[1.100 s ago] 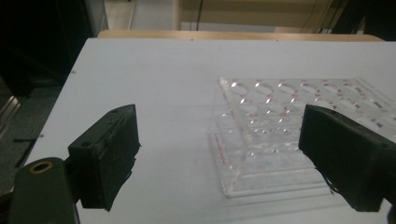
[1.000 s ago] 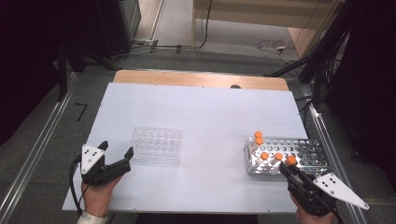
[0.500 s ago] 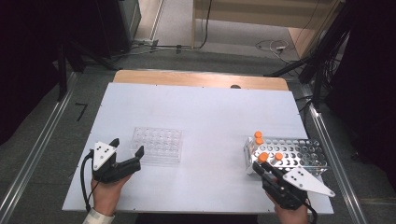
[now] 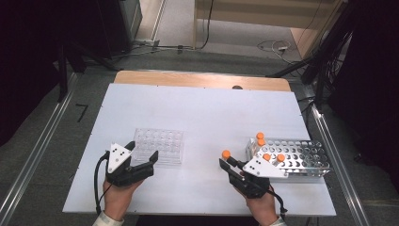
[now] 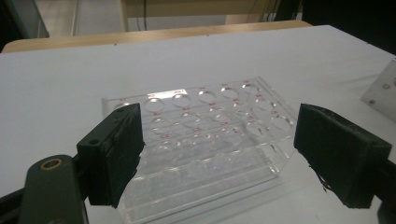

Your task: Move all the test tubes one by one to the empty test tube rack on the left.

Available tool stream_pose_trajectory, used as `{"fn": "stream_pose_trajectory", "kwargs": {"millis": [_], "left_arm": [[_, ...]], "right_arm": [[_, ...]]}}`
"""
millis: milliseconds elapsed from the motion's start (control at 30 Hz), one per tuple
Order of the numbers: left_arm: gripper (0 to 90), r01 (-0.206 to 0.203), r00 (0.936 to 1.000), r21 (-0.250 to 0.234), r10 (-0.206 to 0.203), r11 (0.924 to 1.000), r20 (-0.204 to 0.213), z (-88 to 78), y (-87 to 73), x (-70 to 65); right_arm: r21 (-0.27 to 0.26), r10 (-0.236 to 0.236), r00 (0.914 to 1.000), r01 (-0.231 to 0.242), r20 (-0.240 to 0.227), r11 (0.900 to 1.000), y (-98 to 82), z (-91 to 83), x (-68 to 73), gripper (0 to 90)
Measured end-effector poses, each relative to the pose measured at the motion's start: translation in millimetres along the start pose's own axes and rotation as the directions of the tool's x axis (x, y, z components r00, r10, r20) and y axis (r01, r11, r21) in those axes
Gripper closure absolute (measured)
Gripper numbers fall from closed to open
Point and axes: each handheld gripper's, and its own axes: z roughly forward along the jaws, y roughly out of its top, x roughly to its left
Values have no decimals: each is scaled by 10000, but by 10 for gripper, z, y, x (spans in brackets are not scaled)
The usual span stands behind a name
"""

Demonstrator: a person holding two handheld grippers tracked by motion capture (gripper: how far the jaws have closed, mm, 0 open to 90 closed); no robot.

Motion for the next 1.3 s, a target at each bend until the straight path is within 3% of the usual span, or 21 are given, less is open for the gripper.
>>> {"fn": "stream_pose_trajectory", "kwargs": {"millis": [200, 333, 433, 633, 833, 1067, 1300], "left_arm": [[226, -263, 9975, -149, 273, 9995, 647, -2, 44, -157], [240, -215, 9935, -152, 231, 9997, 1119, 14, 70, -234], [240, -516, 9895, -25, 515, 9987, 1350, 35, 75, -316], [243, -760, 9769, 168, 711, 9970, 2014, 75, 72, -457], [289, -1000, 9626, -38, 977, 9950, 2526, 52, 94, -552], [466, -1166, 9397, -313, 1205, 9927, 3201, 39, 125, -618], [577, -983, 9317, -220, 998, 9949, 3492, 92, 121, -583]], "right_arm": [[139, -171, 9991, 176, -396, 9997, 27, 184, 133, 723], [253, -244, 9980, 259, -580, 9993, 46, 296, 204, 723], [342, -269, 9970, 294, -725, 9990, 49, 377, 259, 723], [500, -476, 9945, 524, -936, 9974, 32, 529, 367, 723], [611, -547, 9922, 619, -1123, 9962, 29, 644, 460, 723], [537, -656, 9884, 735, -1373, 9958, 67, 696, 556, 723], [487, -832, 9855, 913, -1476, 9946, 82, 713, 612, 723]]}}
